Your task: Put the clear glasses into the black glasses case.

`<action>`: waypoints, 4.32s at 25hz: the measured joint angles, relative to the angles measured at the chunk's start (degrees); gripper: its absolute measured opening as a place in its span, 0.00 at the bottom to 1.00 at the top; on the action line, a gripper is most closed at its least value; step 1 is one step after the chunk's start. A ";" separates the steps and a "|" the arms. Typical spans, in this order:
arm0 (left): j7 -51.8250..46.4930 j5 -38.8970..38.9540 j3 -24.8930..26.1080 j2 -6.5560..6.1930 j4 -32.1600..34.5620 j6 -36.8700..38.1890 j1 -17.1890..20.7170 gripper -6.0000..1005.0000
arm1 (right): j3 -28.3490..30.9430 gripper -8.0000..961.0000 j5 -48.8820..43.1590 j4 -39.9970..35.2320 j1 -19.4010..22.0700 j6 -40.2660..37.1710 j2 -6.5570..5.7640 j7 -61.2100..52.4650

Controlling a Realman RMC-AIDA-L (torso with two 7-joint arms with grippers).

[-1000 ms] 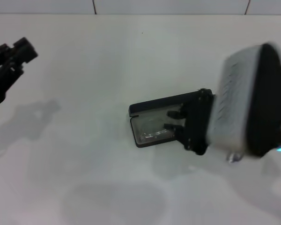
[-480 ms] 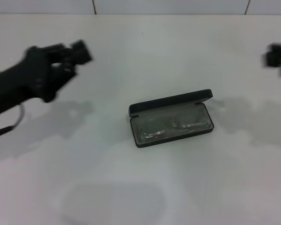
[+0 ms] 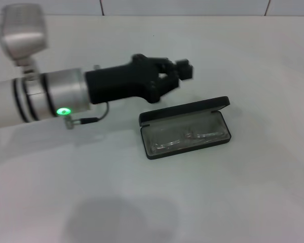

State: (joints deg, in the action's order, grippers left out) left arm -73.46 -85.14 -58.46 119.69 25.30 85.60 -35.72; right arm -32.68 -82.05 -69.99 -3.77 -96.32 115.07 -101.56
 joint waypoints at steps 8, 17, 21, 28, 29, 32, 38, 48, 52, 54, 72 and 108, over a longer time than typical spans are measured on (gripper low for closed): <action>-3.45 0.53 -9.40 0.49 -1.88 -12.11 -3.85 0.15 | 5.56 0.22 -0.14 9.59 -0.07 -3.63 -0.06 5.08; -4.69 0.59 -12.44 0.61 -2.84 -17.26 -4.01 0.15 | 5.26 0.22 -1.31 12.15 -0.91 -4.25 -0.11 6.85; -4.70 0.58 -12.47 0.55 -3.36 -17.47 -3.58 0.15 | 5.24 0.23 -2.25 12.97 -1.86 -4.27 -0.11 6.97; -4.12 0.33 -12.51 0.57 -4.74 -17.52 -3.40 0.16 | 5.16 0.23 -2.69 14.46 -2.72 -4.37 -0.11 7.71; -4.09 0.31 -12.52 0.58 -4.83 -17.53 -3.39 0.16 | 5.16 0.23 -2.89 14.66 -2.81 -4.38 -0.11 7.71; -4.08 0.17 -12.54 0.56 -5.10 -17.55 -3.40 0.16 | 5.16 0.23 -3.05 14.95 -2.86 -4.40 -0.11 7.80; -4.06 0.29 -14.76 0.48 -5.30 -17.30 -3.39 0.16 | 5.17 0.23 -3.06 16.05 -2.84 -4.40 -0.04 8.48; -3.93 0.60 -19.36 0.71 -4.92 -17.03 -3.39 0.17 | 5.17 0.24 -3.12 16.67 -2.87 -4.36 -0.02 9.01; -3.19 1.48 -21.27 0.87 -4.89 -17.06 -3.39 0.17 | 5.17 0.24 -3.12 16.95 -2.99 -4.30 -0.02 9.07; -2.80 2.97 -22.42 0.89 -4.91 -17.11 -3.31 0.17 | 5.17 0.24 -3.12 17.31 -3.18 -4.31 -0.03 9.14; 2.43 10.89 -31.14 0.64 -1.16 -8.45 -0.86 0.18 | 5.32 0.25 -3.13 17.44 -3.26 -5.15 -0.15 9.21; -7.59 5.15 -10.62 -8.02 22.44 21.55 18.58 0.80 | -33.42 0.89 3.64 27.87 -16.97 -11.41 0.77 26.36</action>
State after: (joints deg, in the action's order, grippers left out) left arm -81.05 -79.98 -69.08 111.66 47.75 107.15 -17.14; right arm -66.10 -78.41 -42.13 -20.74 -107.73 115.84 -75.20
